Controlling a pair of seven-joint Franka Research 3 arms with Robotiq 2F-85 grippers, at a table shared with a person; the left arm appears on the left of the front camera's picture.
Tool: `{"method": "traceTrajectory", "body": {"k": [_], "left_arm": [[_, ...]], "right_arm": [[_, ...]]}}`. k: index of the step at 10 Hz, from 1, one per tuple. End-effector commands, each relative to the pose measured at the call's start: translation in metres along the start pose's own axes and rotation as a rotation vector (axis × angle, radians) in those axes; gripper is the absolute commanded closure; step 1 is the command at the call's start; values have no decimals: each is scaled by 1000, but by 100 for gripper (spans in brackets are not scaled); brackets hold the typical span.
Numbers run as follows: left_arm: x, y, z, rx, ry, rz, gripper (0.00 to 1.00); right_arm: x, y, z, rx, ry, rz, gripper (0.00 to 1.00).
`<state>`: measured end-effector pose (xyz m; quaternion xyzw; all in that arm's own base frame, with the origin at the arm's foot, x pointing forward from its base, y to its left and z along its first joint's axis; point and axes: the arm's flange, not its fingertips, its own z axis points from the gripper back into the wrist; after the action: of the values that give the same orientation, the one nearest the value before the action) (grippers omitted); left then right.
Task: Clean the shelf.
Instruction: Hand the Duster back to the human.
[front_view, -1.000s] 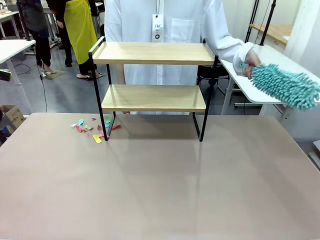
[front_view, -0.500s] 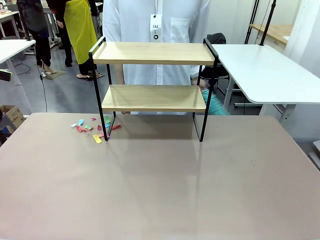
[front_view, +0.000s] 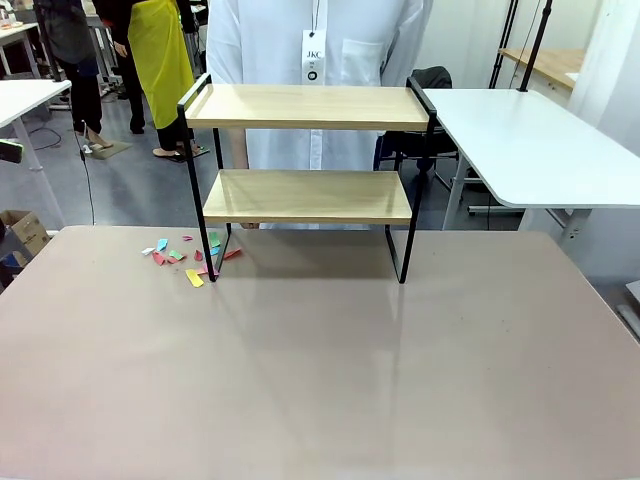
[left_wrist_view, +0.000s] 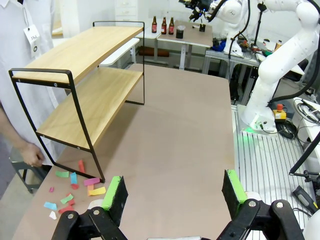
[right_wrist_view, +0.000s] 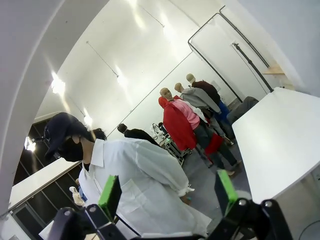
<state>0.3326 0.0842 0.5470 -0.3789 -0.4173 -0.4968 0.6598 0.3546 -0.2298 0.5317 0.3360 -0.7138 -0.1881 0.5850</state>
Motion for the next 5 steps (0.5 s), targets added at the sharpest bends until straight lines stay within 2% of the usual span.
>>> {"method": "traceTrajectory", "body": {"k": [1, 5], "left_arm": [[2, 0, 0, -1, -34, -22, 0], [2, 0, 0, -1, -34, -22, 0]], "right_arm": [[-1, 2, 3, -5, 3, 23, 0], [-1, 2, 3, -5, 3, 23, 0]]}}
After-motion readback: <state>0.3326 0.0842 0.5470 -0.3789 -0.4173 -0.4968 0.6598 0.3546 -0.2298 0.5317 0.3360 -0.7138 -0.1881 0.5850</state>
